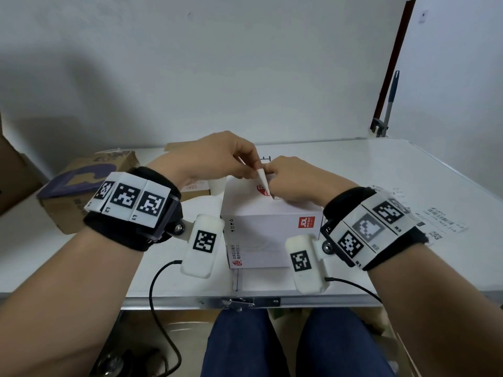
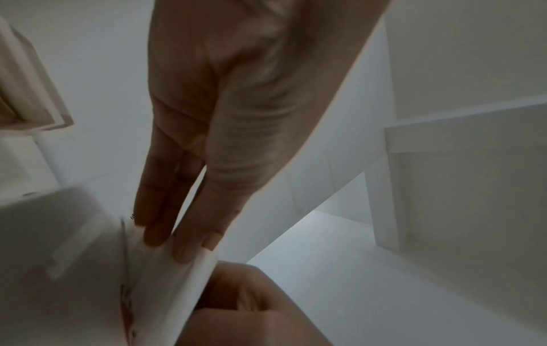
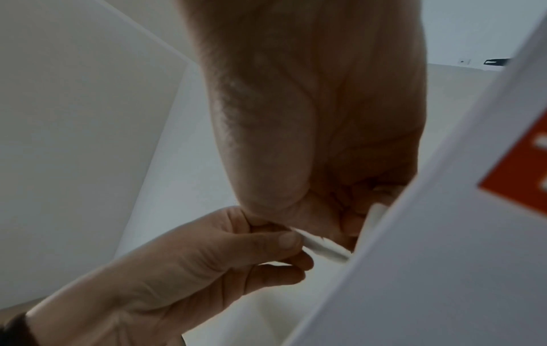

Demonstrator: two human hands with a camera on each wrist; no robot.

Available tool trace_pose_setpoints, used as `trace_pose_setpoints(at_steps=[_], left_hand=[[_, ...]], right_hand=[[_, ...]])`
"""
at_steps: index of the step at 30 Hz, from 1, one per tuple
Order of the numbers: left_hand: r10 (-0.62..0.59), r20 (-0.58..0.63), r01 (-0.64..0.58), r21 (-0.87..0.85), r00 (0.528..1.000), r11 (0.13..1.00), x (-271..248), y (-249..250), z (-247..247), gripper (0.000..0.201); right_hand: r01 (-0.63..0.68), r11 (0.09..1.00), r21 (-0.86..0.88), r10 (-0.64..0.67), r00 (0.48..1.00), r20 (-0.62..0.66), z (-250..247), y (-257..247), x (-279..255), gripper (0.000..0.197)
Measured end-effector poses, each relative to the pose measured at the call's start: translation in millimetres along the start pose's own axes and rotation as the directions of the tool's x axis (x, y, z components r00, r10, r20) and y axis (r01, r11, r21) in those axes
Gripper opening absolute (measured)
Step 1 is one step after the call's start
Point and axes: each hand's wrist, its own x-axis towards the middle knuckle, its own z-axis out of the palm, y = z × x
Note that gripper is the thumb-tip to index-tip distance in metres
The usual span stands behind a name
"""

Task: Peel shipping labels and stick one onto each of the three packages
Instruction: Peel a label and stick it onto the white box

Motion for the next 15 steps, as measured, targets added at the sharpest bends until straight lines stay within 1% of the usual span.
trace_pose_setpoints(at_steps=[3,7,10,13,15], left_hand=[[0.008,0.028,-0.008,0.008,1.000,1.000,0,1,-2,0.008],[0.016,0.020,-0.017,0.048,1.000,0.999,-8,-13,-1,0.008],[0.036,0.024,-0.038,0.053,0.999,0.998,-13,-26,4,0.010],[0.027,0.039,-0.030,0.080,0.999,0.996,-16,-31,6,0.010],[0.014,0.067,-0.020,0.083,0.998,0.996,-18,-32,5,0.019]], right_hand=[[-0.005,1.000,0.006,0.005,1.000,0.008,-1,-1,-2,0.021],[-0.022,1.000,0.020,0.022,1.000,0.010,-3,-3,-7,0.035],[-0.043,0.999,0.010,0.043,0.999,0.003,-2,-5,-7,0.040],[-0.061,0.998,0.006,0.061,0.998,-0.002,-2,-6,-8,0.044],[-0.059,0.998,0.007,0.059,0.998,0.002,-2,-5,-8,0.045]])
